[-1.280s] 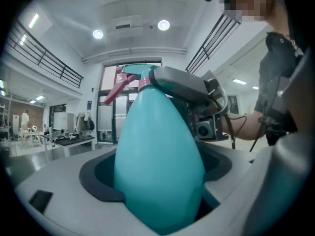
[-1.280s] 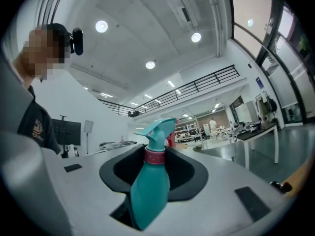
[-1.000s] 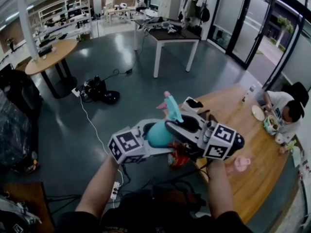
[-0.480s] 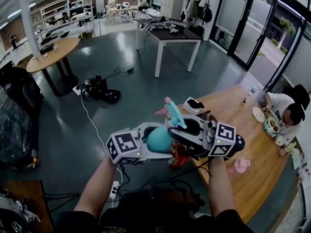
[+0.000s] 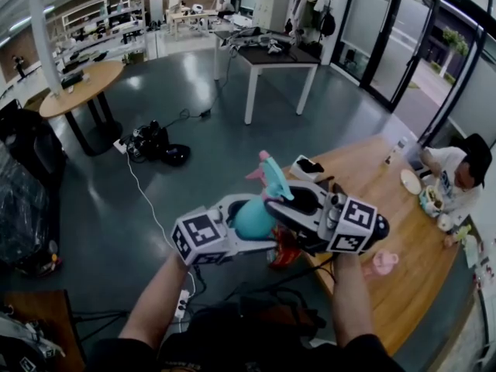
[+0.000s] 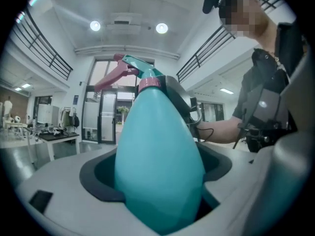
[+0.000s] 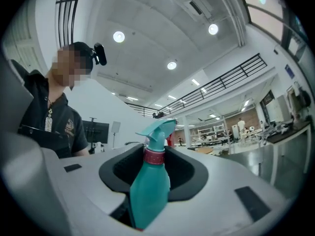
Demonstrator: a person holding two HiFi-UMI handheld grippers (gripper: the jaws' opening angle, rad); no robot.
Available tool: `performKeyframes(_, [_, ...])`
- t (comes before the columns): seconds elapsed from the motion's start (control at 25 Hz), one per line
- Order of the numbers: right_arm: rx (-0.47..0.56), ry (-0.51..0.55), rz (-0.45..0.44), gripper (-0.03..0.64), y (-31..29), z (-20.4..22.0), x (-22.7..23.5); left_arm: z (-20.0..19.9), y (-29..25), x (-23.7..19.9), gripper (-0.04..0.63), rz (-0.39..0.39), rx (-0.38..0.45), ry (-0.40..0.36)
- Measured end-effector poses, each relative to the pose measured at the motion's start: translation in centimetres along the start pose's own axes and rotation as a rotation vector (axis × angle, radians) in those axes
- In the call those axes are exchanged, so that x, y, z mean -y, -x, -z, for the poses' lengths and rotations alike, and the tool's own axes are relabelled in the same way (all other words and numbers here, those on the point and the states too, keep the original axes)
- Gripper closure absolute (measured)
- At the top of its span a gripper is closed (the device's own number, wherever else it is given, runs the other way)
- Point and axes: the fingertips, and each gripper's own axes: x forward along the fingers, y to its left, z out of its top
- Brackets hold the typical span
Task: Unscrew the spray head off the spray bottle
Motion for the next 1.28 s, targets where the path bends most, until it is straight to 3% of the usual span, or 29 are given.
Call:
performKeyframes(0.32, [-0.015, 0.064, 0.248, 0.453, -0.6, -1.6, 1.9, -1.7, -0.1, -4.4, 0.152, -0.310, 0.071, -0.029])
performKeyframes(0.68, [-0.041, 0.041, 0.491, 0.453, -0.8, -2.4, 3.6, -1.8, -0.2, -7.3, 0.152, -0.514, 0.090, -0.040])
performKeyframes(1.0, [-0.129, 0.054, 0.590, 0.453, -1.6, -2.4, 4.1, -1.3, 0.0, -8.8, 0.152, -0.639, 0.040, -0.058])
performKeyframes(1.28, [-0.125, 0.050, 0.594, 0.454, -1.3, -1.8, 4.7, -0.9, -0.6, -8.2, 0.152, -0.631, 0.004, -0.095])
